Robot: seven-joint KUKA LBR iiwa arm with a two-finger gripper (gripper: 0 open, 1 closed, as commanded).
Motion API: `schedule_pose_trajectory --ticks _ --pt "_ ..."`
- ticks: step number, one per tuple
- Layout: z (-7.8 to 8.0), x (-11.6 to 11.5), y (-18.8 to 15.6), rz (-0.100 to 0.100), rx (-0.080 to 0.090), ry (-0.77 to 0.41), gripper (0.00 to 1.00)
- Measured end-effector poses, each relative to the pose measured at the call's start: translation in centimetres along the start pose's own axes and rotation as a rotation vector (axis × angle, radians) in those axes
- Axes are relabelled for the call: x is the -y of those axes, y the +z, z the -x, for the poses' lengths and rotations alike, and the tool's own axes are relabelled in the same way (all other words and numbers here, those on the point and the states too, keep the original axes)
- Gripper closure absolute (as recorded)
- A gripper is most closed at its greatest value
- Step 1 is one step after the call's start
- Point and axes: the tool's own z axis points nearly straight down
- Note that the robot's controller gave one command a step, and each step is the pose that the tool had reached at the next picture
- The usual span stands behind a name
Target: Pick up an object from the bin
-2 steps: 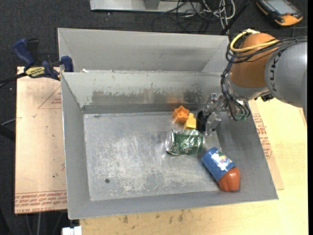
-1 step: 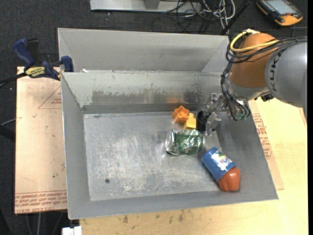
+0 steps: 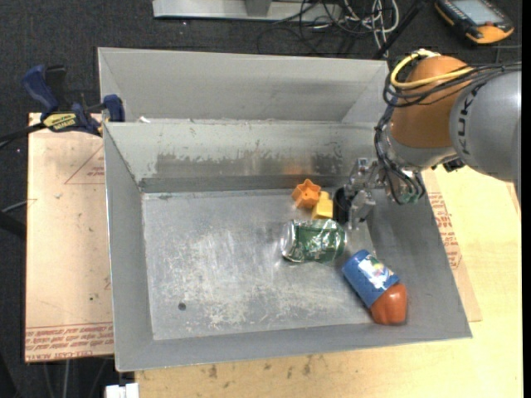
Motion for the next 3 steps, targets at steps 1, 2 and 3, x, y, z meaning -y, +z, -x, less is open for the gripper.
schedule_pose_trajectory --ticks 1,2,3 --pt "0.00 0.00 0.00 0.000 0.000 0.000 1.00" --pt "0.00 0.00 0.00 0.000 0.000 0.000 1.00" --pt "0.00 -0.01 0.00 0.000 0.000 0.000 1.00"
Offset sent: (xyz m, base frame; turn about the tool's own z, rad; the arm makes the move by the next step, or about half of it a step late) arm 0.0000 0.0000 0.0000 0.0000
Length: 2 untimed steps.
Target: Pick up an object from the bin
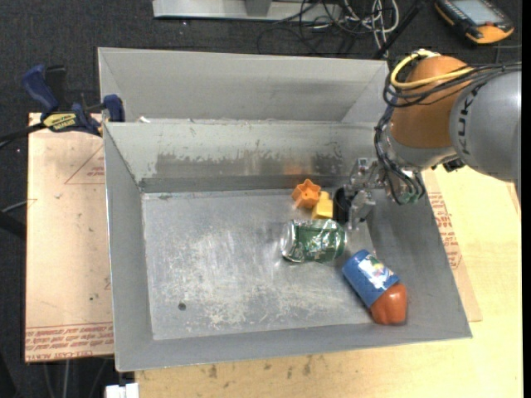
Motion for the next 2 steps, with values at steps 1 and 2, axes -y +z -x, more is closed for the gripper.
schedule_pose_trajectory --ticks 1,2 --pt "0.00 0.00 0.00 0.000 0.000 0.000 1.00" --pt "0.00 0.00 0.00 0.000 0.000 0.000 1.00"
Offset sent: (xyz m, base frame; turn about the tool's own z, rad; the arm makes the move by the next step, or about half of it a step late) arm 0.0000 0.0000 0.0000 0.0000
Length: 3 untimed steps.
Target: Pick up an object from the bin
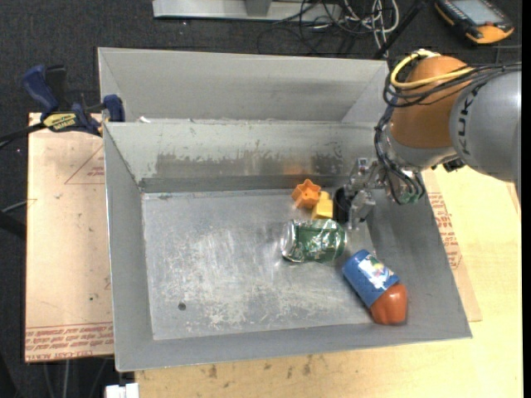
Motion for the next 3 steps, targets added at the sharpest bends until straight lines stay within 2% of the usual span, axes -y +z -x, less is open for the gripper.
schedule_pose_trajectory --ticks 3 --pt "0.00 0.00 0.00 0.000 0.000 0.000 1.00"
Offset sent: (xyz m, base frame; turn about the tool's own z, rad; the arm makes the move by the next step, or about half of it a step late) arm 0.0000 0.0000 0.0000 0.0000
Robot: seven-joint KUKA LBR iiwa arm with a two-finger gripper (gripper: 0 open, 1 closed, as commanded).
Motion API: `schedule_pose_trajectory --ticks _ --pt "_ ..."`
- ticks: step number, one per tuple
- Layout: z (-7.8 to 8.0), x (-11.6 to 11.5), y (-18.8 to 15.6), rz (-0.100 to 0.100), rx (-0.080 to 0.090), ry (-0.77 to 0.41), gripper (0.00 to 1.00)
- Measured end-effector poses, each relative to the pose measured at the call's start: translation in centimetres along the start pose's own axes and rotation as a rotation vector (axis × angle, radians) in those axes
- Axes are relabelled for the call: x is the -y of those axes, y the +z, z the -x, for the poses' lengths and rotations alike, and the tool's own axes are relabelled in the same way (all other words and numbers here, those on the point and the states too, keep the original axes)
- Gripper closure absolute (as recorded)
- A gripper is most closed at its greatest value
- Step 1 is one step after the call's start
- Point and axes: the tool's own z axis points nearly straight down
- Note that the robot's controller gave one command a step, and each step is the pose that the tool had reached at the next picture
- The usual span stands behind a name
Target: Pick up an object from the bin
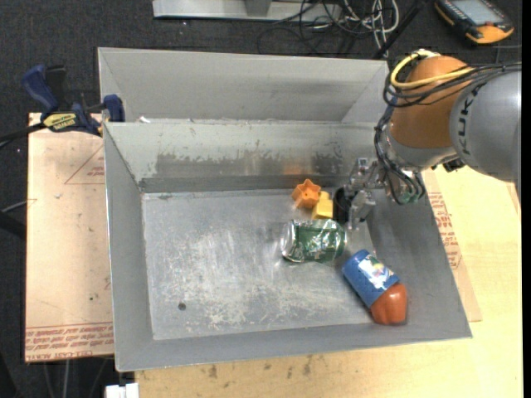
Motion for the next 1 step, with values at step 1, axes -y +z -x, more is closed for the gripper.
schedule_pose_trajectory --ticks 1 --pt "0.00 0.00 0.00 0.000 0.000 0.000 1.00"
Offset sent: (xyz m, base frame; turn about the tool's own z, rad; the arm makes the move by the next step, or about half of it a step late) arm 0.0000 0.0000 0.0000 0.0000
